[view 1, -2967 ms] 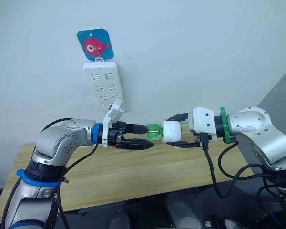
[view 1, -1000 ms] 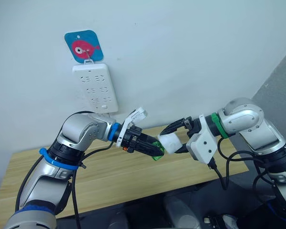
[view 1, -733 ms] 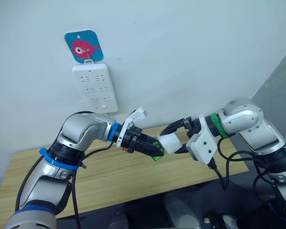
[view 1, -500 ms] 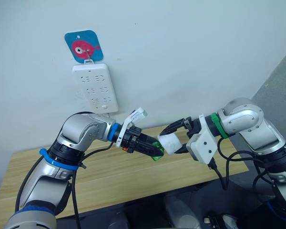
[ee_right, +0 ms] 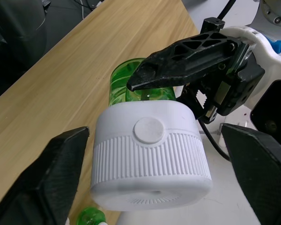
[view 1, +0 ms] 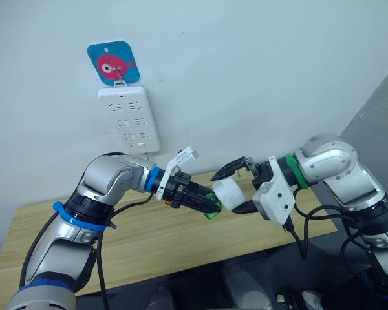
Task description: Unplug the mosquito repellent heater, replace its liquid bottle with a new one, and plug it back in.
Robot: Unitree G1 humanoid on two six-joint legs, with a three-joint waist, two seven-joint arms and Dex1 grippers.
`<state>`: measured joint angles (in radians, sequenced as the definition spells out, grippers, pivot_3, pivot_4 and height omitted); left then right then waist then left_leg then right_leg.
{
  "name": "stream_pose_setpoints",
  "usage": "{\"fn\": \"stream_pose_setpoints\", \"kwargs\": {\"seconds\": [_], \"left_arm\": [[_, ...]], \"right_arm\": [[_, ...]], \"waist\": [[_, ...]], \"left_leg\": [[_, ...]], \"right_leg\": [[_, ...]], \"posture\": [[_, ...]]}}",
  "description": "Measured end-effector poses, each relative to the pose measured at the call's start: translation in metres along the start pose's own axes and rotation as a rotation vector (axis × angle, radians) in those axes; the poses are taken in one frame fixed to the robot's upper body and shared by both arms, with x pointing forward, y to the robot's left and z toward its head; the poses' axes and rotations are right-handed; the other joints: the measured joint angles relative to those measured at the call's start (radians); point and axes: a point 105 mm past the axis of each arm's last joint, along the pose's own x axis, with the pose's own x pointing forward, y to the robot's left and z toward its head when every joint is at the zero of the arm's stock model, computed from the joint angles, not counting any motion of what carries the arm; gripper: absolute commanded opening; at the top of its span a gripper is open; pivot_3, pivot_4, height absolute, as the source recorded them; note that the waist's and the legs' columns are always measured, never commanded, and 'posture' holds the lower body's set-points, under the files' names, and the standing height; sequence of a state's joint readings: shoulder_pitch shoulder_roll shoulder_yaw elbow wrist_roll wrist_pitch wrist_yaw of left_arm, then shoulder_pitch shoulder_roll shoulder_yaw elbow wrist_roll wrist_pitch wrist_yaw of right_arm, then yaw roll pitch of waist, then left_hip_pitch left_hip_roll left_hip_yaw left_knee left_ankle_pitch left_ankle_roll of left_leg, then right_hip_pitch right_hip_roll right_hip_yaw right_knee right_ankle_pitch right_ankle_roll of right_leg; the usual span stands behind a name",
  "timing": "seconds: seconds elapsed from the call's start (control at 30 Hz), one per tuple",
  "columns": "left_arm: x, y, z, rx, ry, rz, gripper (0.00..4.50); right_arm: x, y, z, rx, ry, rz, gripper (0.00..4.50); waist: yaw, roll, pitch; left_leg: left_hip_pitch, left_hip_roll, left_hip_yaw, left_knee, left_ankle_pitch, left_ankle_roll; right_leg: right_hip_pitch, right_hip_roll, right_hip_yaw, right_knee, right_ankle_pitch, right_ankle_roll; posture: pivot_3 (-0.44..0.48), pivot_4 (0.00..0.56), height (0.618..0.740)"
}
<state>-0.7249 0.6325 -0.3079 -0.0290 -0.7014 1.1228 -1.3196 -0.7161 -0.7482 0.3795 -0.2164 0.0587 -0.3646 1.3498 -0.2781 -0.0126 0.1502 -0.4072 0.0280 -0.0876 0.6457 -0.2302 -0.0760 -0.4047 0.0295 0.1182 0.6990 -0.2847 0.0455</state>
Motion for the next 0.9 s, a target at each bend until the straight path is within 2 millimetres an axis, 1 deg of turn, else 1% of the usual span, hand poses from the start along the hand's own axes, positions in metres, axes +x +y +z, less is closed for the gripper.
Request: {"fn": "stream_pose_setpoints", "kwargs": {"seconds": [0.2,0.27,0.33,0.43,0.53,0.6,0.7,0.77,0.83,0.9], "left_arm": [[-0.002,0.003,-0.001,-0.002,-0.032,0.024,2.30],[-0.004,0.005,0.001,0.009,-0.060,0.045,2.30],[-0.006,0.008,0.000,0.015,-0.103,0.067,2.30],[-0.011,0.012,0.002,0.044,-0.169,0.113,2.30],[-0.012,0.015,0.006,0.110,-0.283,0.169,2.30],[-0.010,0.019,0.009,0.133,-0.347,0.208,2.30],[-0.007,0.023,0.012,0.228,-0.430,0.310,2.30],[-0.006,0.025,0.011,0.280,-0.457,0.366,2.30],[-0.006,0.026,0.011,0.331,-0.476,0.416,2.30],[-0.004,0.026,0.012,0.382,-0.499,0.455,2.30]], "right_arm": [[-0.008,0.007,-0.008,0.019,0.047,0.019,4.50],[-0.016,0.009,-0.015,0.038,0.088,0.014,4.50],[-0.029,0.009,-0.020,0.058,0.141,0.003,4.50],[-0.044,0.016,-0.029,0.129,0.211,-0.012,4.50],[-0.061,0.033,-0.043,0.290,0.298,-0.059,4.50],[-0.070,0.040,-0.050,0.398,0.337,-0.117,4.50],[-0.084,0.044,-0.052,0.684,0.351,-0.342,4.50],[-0.090,0.044,-0.050,0.861,0.319,-0.492,4.50],[-0.091,0.040,-0.043,1.010,0.253,-0.631,4.50],[-0.083,0.037,-0.032,1.136,0.165,-0.713,4.50]], "waist": [[0.000,0.000,0.000],[0.001,0.000,0.000],[0.000,0.000,0.000],[0.002,0.000,0.000],[0.007,0.000,0.000],[0.009,0.000,0.000],[0.015,0.000,-0.001],[0.017,0.000,-0.001],[0.017,0.000,-0.001],[0.019,0.000,-0.002]], "left_leg": [[0.000,0.000,0.000,0.000,0.000,0.000],[0.000,0.000,0.000,0.000,0.000,0.000],[0.000,0.000,0.000,0.000,0.000,0.000],[0.000,0.000,0.000,0.000,0.000,0.000],[0.000,-0.001,0.001,0.000,0.000,0.000],[0.000,-0.002,0.001,0.001,0.000,0.000],[0.000,-0.001,0.001,0.001,0.000,0.000],[0.001,-0.001,0.002,0.000,0.000,0.000],[0.002,-0.001,0.003,0.000,0.000,0.000],[0.004,-0.001,0.003,0.000,0.000,0.000]], "right_leg": [[0.000,0.000,0.000,0.000,0.000,0.000],[0.000,0.000,0.000,0.000,0.000,0.000],[0.000,-0.001,0.000,0.000,0.000,0.000],[0.000,-0.001,0.000,0.000,0.000,0.000],[0.000,-0.003,0.000,-0.001,0.000,0.000],[0.001,-0.003,0.001,0.000,0.000,0.000],[0.001,-0.003,0.001,0.000,0.000,0.000],[0.002,-0.002,0.002,0.001,0.000,0.000],[0.002,-0.001,0.003,0.001,0.000,0.000],[0.004,-0.001,0.003,0.001,0.000,0.001]], "posture": [[-0.289,0.078,0.740],[-0.290,0.080,0.740],[-0.288,0.082,0.740],[-0.285,0.083,0.740],[-0.280,0.087,0.740],[-0.280,0.087,0.740],[-0.285,0.091,0.740],[-0.287,0.094,0.740],[-0.293,0.095,0.740],[-0.295,0.097,0.740]]}}
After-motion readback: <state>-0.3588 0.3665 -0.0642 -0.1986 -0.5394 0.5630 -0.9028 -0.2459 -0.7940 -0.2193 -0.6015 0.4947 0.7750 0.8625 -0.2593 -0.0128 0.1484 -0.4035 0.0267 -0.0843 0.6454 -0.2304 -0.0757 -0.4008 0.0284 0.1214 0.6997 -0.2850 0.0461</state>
